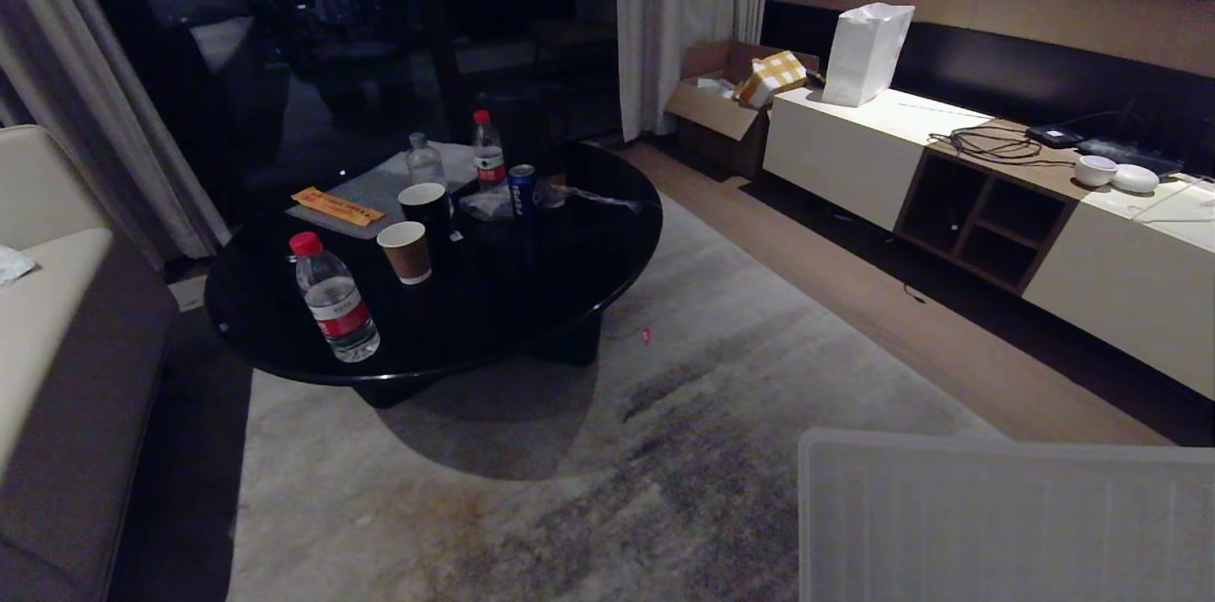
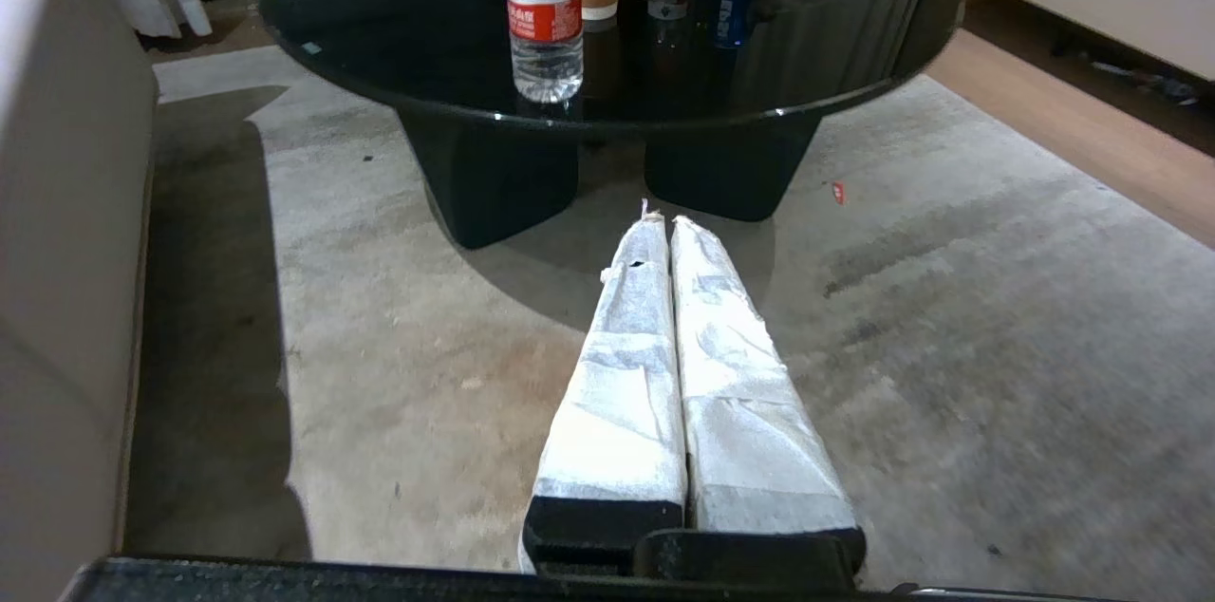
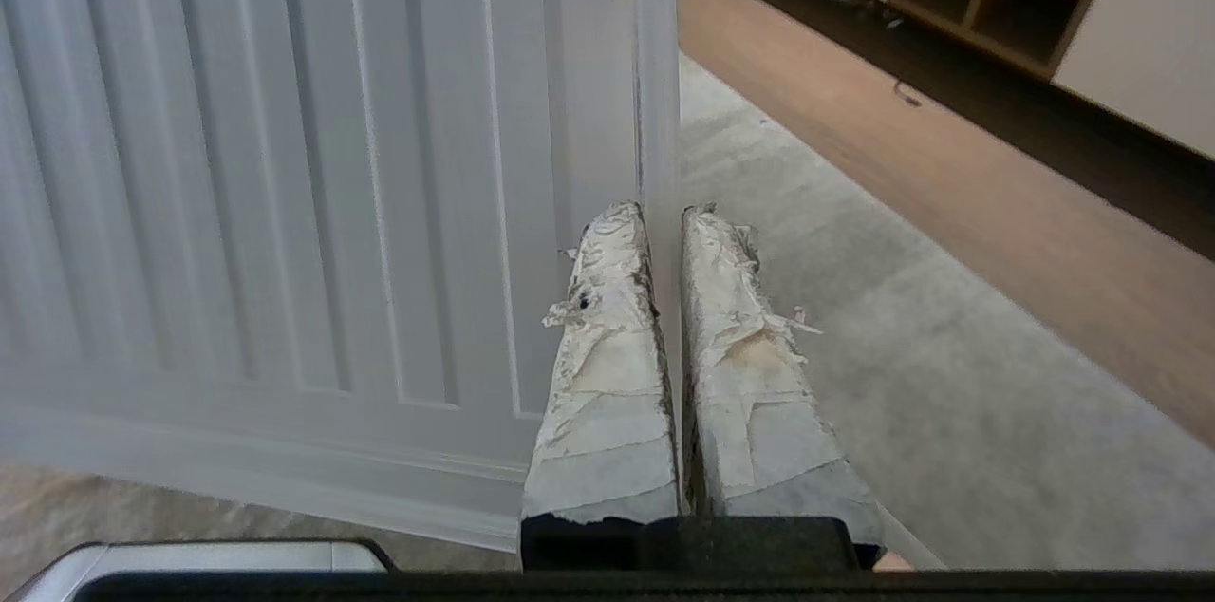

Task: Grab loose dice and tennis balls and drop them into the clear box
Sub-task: Close the lid

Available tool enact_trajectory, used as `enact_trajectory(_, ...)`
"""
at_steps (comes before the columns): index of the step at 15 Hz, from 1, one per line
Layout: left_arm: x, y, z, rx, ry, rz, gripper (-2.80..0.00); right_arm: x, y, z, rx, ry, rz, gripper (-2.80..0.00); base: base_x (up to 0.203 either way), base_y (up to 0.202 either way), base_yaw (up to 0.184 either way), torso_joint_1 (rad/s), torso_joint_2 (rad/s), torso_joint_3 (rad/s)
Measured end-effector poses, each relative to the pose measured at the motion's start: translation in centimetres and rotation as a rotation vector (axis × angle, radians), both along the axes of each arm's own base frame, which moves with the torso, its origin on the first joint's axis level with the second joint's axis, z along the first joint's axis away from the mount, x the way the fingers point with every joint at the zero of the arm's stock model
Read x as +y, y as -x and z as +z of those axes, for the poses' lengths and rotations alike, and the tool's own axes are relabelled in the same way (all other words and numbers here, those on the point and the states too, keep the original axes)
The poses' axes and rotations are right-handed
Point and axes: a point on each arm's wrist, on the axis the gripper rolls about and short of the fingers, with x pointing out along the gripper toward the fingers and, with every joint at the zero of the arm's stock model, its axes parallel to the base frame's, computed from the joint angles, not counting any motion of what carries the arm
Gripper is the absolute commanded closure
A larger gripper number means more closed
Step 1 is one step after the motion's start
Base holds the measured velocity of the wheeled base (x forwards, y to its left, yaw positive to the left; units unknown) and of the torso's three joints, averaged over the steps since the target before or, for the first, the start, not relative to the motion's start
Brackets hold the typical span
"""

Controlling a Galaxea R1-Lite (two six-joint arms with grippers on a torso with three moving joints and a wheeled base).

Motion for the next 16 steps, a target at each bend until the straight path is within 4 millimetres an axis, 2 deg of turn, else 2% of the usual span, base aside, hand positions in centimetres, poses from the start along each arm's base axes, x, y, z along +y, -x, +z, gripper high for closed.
enact_trajectory(7, 0.0, 0.0, 0.0, 0.0, -0.001, 0.0, 0.0, 0.0, 0.0, 0.0, 0.0, 0.0, 0.0, 0.0, -0.177, 0.0, 0.0, 0.0, 0.0, 0.003)
enact_trajectory(16, 0.0, 0.0, 0.0, 0.0, 0.001, 0.001, 0.0, 0.0, 0.0, 0.0, 0.0, 0.0, 0.0, 0.0, -0.007, 0.0, 0.0, 0.0, 0.0, 0.0)
